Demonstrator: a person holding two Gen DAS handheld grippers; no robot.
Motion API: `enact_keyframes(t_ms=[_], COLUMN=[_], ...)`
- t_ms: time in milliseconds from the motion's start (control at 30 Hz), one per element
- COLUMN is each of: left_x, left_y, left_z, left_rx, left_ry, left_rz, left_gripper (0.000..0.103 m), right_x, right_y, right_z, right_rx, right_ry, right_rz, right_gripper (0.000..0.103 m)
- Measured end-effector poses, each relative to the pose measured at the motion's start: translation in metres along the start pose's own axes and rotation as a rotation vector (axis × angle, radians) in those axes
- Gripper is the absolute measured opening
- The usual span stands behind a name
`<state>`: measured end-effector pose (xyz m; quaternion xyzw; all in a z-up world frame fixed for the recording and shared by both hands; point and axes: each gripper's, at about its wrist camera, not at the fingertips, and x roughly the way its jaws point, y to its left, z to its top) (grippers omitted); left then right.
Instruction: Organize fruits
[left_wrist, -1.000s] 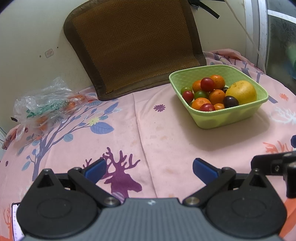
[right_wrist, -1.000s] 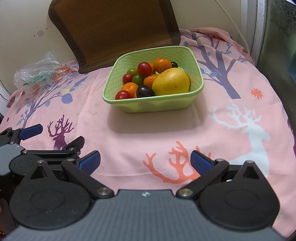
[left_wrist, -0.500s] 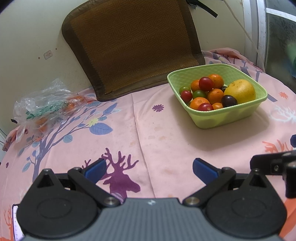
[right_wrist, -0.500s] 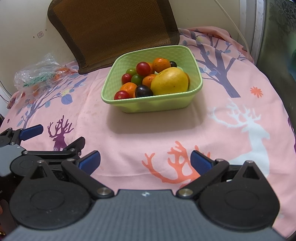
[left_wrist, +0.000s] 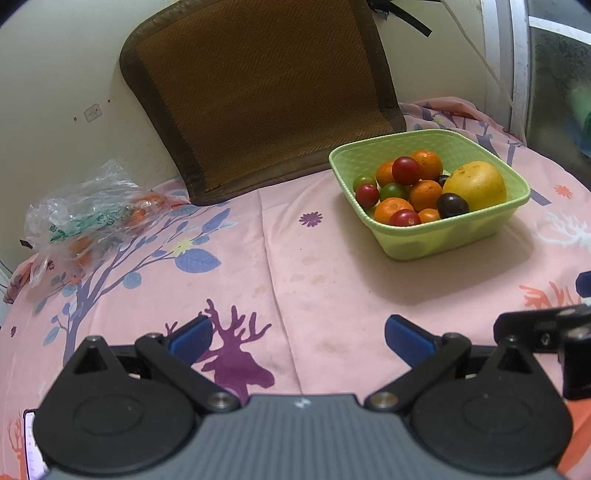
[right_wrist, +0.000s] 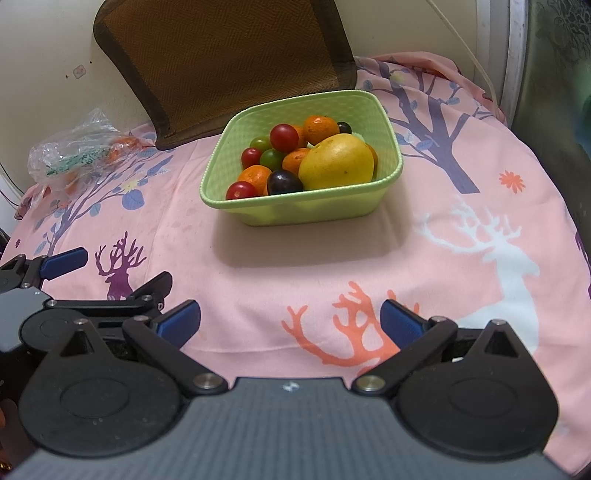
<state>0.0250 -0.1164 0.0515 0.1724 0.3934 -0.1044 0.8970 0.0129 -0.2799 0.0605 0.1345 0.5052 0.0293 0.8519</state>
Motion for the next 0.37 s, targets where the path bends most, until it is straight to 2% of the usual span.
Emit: enact_keyframes(t_ms=[267,367], left_x=[-0.0025,-0.0049], left_y=[-0.0006,0.0014], left_z=[0.0009,0.001], left_rx=[0.001,-0.009], left_ry=[-0.021,-0.034], left_rz=[-0.023,-0.035], left_gripper=[0.102,0.103], right_x=[-0.0009,-0.0045], right_y=[-0.0029,-0.0014], right_z=[-0.0001,-0.0015], right_rx=[0.005,-0.009], right_ry=[-0.007,-0.035], right_rz=[0.003,-0.01], right_gripper=[0.103,0.103])
